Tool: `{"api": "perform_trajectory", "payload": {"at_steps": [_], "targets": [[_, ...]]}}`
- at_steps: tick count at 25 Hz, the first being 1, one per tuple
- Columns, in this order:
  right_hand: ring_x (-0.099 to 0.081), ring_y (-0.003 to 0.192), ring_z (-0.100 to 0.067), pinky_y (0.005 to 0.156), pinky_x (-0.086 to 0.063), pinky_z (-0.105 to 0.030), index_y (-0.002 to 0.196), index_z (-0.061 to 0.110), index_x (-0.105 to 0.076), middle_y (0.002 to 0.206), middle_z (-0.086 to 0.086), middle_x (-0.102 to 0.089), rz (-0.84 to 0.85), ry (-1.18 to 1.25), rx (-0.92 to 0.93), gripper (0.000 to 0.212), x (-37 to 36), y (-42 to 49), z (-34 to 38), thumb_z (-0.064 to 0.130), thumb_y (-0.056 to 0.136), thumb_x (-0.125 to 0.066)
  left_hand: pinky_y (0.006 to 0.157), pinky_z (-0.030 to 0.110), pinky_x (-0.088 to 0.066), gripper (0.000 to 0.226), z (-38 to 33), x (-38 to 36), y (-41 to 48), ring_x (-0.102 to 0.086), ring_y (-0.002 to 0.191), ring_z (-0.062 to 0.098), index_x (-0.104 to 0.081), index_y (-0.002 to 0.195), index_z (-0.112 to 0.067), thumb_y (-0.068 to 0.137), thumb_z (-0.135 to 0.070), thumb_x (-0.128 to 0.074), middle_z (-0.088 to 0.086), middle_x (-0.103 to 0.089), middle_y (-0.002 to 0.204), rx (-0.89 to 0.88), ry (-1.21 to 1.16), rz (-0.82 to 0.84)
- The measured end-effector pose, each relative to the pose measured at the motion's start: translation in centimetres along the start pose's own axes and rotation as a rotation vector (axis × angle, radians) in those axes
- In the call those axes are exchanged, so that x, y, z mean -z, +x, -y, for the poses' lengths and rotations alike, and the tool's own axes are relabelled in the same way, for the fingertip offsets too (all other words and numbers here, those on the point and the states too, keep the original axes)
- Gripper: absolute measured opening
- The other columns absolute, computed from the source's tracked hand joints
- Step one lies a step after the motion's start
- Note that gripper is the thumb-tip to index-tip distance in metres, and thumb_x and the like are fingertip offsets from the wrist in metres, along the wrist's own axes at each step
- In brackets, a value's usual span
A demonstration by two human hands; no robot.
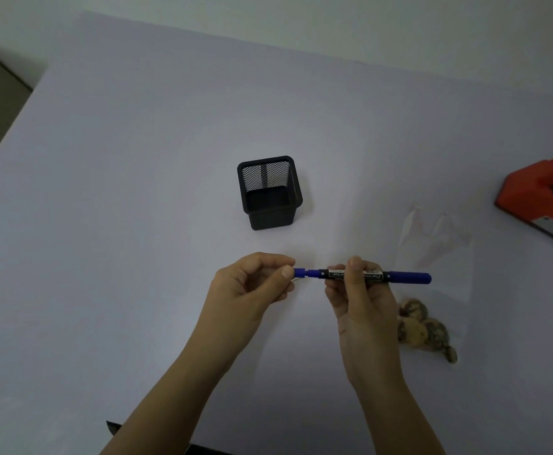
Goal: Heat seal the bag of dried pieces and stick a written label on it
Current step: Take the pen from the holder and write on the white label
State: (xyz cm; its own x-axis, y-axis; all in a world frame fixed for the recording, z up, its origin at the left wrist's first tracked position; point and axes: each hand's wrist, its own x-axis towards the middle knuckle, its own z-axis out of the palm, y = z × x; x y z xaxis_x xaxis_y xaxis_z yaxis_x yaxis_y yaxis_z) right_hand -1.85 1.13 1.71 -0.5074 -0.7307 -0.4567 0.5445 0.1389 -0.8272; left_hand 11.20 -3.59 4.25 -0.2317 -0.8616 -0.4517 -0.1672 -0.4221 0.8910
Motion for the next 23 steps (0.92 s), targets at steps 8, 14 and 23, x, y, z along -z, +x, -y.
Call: {"api": "perform_trajectory", "payload": {"at_steps": [8, 14, 23], "targets": [[-0.069, 0.068, -0.008, 0.061, -0.053, -0.015, 0.075, 0.016, -0.062, 0.067, 0.005, -0.071, 0.013, -0.135, 0.049, 0.014, 0.2, -0.2, 0.1, 0.028, 0.069, -0.066, 0.060, 0.013, -0.052, 0.015, 0.4, -0.3, 0.2, -0.064, 0.060, 0.006, -0.070, 0.079, -0.025, 0.076, -0.034, -0.059, -0.006, -0.071, 0.066, 0.008, 0.008, -0.003], [-0.069, 0.071, -0.012, 0.064, -0.055, -0.018, 0.074, 0.019, -0.063, 0.069, 0.004, -0.070, 0.093, -0.187, 0.128, 0.009, -0.1, -0.1, 0.1, 0.027, 0.069, -0.065, 0.053, 0.012, -0.047, 0.020, 0.7, -0.4, 0.0, -0.056, 0.050, 0.005, -0.071, 0.074, -0.022, 0.074, -0.037, -0.058, -0.006, -0.064, 0.056, 0.045, -0.061, -0.051], [-0.067, 0.090, -0.009, 0.077, -0.053, -0.018, 0.101, 0.034, -0.059, 0.096, 0.012, -0.070, 0.282, -0.200, 0.180, 0.038, 0.1, 1.5, 3.0, 0.049, 0.068, -0.071, 0.060, 0.014, -0.052, 0.019, -0.3, 1.1, -0.1, -0.063, 0.060, 0.006, -0.074, 0.075, -0.031, 0.071, -0.040, -0.058, -0.003, -0.070, 0.065, -0.033, -0.122, -0.148]]}}
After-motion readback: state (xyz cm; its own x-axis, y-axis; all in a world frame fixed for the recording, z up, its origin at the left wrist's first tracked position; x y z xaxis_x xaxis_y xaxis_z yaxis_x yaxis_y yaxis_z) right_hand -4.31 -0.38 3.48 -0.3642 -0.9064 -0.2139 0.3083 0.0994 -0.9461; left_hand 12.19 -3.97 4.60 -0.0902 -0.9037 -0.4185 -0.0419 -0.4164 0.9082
